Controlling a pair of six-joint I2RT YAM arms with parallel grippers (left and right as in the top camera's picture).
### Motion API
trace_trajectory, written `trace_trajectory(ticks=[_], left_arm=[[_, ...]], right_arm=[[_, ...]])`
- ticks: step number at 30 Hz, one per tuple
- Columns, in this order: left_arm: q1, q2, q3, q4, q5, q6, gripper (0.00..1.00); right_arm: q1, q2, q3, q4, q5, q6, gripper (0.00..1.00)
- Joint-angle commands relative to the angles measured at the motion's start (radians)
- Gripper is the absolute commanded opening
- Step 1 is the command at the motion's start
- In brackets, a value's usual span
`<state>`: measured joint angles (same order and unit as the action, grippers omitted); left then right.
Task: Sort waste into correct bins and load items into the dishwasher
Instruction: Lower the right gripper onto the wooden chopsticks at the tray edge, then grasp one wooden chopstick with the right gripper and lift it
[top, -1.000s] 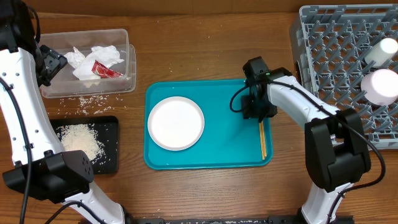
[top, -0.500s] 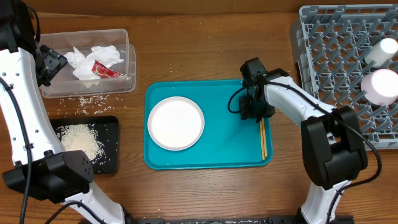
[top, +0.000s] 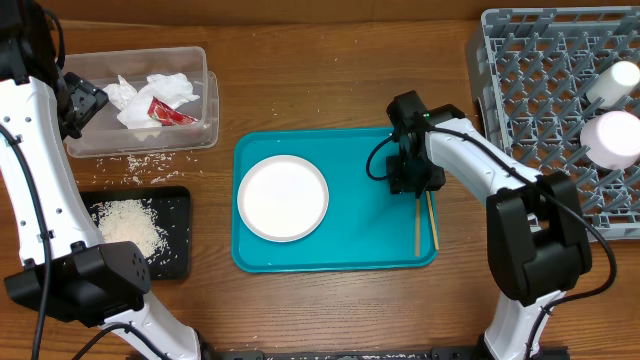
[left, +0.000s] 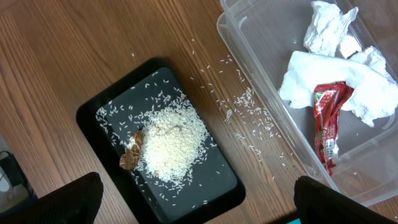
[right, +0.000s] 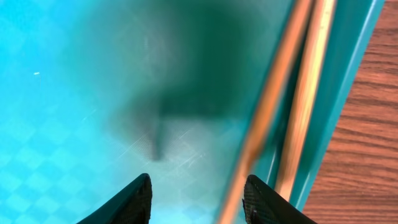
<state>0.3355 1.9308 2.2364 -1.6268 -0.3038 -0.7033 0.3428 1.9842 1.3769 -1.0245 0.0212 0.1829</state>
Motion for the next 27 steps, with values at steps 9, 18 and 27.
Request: trace_trajectory(ticks=[9,18,27], left_arm=[[0.003,-0.005,0.009,0.002,-0.017,0.008,1.0],[0.003,-0.005,0.009,0.002,-0.017,0.008,1.0],[0.003,-0.005,0.009,0.002,-0.017,0.008,1.0]], right_arm=[[0.002,-0.054,0.031,0.013,-0.015,0.002,0.51],[0.018,-0.052,-0.017,0.093,-0.087,0.064,0.45],[0.092,-0.051,-0.05,0.149,-0.034,0.246,0.41]])
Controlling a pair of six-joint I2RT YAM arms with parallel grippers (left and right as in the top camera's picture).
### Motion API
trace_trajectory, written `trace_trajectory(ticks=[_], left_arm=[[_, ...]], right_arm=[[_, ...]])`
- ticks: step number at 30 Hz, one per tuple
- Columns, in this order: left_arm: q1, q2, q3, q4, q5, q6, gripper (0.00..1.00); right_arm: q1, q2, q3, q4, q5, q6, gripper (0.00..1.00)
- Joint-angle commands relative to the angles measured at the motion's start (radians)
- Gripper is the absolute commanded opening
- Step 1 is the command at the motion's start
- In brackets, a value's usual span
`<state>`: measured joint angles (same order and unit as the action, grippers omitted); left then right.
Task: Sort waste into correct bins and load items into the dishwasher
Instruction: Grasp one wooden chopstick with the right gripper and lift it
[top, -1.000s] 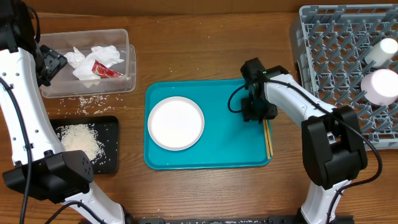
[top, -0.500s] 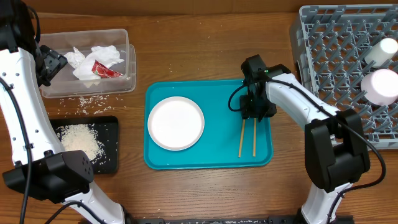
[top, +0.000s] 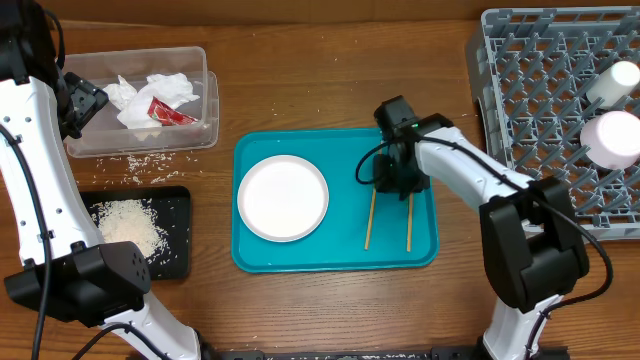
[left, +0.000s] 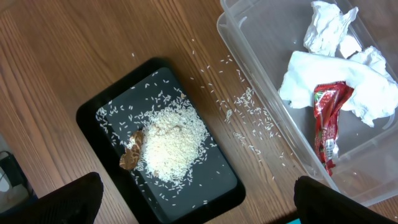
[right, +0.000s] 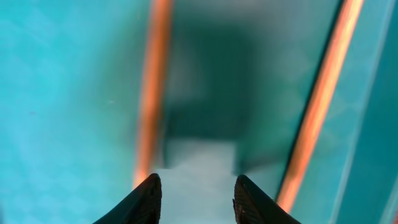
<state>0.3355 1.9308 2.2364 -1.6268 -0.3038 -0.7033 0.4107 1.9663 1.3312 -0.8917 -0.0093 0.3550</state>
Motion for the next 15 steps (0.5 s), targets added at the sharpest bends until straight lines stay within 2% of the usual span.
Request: trace_trajectory(ticks=[1,5,8,15], left_arm=[[0.003,-0.005,0.009,0.002,-0.017,0.008,1.0],[0.003,-0.005,0.009,0.002,-0.017,0.008,1.0],[0.003,-0.005,0.009,0.002,-0.017,0.008,1.0],[0.003,-0.005,0.009,0.002,-0.017,0.008,1.0]], right_arm=[[0.03,-0.033,-0.005,0.022,-0.021,0.081,0.4],[0.074,-0.032,-0.005,0.055,-0.069,0.147,0.4],[0.119,-0.025,-0.005,0.057,0.044,0.245,0.41],[0.13,-0.014,-0.005,0.056,0.178,0.278,0.41]])
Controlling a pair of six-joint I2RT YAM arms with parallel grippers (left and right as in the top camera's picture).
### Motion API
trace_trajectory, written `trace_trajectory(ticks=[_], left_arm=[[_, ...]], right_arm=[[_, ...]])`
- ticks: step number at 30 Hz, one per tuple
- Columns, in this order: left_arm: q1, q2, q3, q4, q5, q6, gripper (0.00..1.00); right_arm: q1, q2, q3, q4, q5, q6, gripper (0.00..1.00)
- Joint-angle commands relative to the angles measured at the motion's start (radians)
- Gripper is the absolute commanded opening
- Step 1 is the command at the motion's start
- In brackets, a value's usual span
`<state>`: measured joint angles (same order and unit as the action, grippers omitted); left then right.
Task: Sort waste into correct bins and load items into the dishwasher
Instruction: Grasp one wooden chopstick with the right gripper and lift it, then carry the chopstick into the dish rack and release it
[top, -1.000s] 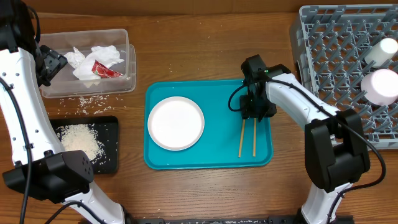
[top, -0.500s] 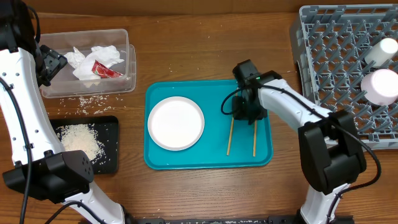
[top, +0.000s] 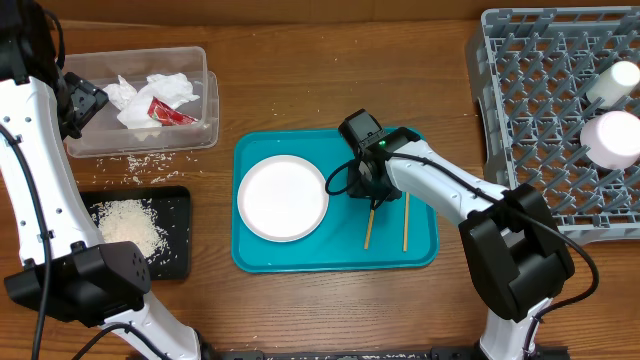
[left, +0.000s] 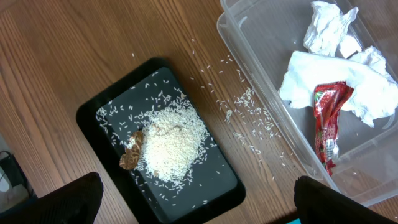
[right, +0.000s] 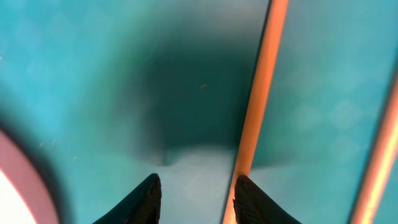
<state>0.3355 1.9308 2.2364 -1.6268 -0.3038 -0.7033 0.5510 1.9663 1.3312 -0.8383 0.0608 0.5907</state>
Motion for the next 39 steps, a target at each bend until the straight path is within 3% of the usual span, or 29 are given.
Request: trace_trajectory(ticks=[1,16,21,26,29,33,39], left_arm=[[0.003,-0.005,0.009,0.002,-0.017,0.008,1.0],[0.003,-0.005,0.009,0.002,-0.017,0.008,1.0],[0.003,-0.005,0.009,0.002,-0.017,0.008,1.0],[0.003,-0.005,0.009,0.002,-0.017,0.008,1.0],[0.003,-0.005,0.009,0.003,-0.017,0.008,1.0],[0.003,-0.005,0.009,0.003,-0.017,0.008,1.0],[0.003,-0.005,0.009,0.003,-0.017,0.008,1.0]], right_arm=[[-0.014,-0.014,-0.005,0.003,0.124,0.042,0.41],[-0.029,0.061,-0.005,-0.005,0.08,0.065,0.39],[-0.029,0.069,-0.005,-0.005,0.077,0.065,0.26],[-0.035,0.068,0.019,-0.043,0.077,0.064,0.06],[-0.06,0.064,0.067,-0.098,0.085,0.055,0.04],[-0.143,0.058,0.199,-0.208,0.099,-0.045,0.04],[-0.317,0.05,0.436,-0.377,0.021,-0.32,0.04]])
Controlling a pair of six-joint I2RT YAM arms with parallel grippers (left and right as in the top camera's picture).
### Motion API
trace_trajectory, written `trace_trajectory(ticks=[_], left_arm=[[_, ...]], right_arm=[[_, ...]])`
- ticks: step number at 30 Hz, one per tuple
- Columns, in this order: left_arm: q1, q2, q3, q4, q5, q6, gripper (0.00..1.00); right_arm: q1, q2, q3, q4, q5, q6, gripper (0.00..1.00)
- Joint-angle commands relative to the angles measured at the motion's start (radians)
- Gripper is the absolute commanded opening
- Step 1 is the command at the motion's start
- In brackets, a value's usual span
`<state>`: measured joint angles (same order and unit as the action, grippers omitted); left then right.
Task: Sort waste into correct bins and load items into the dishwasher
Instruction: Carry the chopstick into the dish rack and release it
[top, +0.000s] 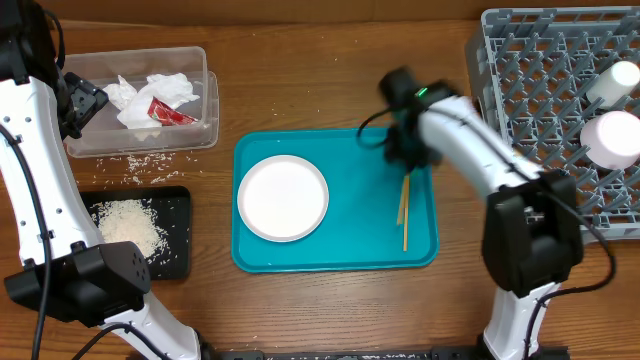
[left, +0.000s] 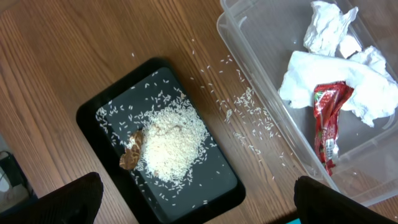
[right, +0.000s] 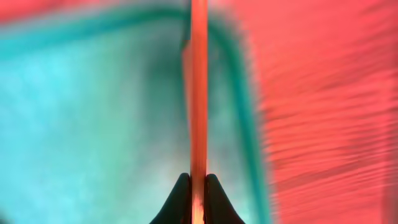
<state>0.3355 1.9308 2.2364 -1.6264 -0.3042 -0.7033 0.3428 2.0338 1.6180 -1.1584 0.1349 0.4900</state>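
Observation:
My right gripper is shut on one orange wooden chopstick, which runs straight out from between the fingers. Overhead, that gripper is blurred at the far right corner of the teal tray. The held chopstick slants down from it. A second chopstick lies on the tray by the right rim. A white plate sits on the tray's left half. My left gripper hangs open high over the bins, holding nothing.
A grey dish rack at the far right holds two white cups. A clear bin at the far left holds tissues and a red sauce packet. A black tray holds rice; loose grains lie between them.
My right gripper was open over the left chopstick beside the plate. Now it is shut on a chopstick at the tray's far right corner. The left arm has not moved.
Both chopsticks first lay together at the tray's right rim with my open right gripper beside them. Then one lay further left, apart from the other. After that the open gripper stood over it near the plate. Now it grips a chopstick near the right rim.

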Motion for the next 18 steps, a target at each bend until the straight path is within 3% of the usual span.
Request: trace_trajectory(ticks=[1,5,9,18], left_arm=[[0.003,-0.005,0.009,0.002,-0.016,0.008,1.0],[0.003,-0.005,0.009,0.002,-0.017,0.008,1.0],[0.003,-0.005,0.009,0.002,-0.017,0.008,1.0],[0.003,-0.005,0.009,0.002,-0.017,0.008,1.0]], right_arm=[[-0.141,-0.018,0.188,-0.074,-0.099,-0.293,0.04],[-0.28,-0.018,0.307,-0.108,-0.236,-0.552,0.04],[-0.394,-0.018,0.332,-0.092,-0.234,-0.683,0.04],[-0.553,-0.018,0.331,0.067,-0.25,-0.734,0.04]])
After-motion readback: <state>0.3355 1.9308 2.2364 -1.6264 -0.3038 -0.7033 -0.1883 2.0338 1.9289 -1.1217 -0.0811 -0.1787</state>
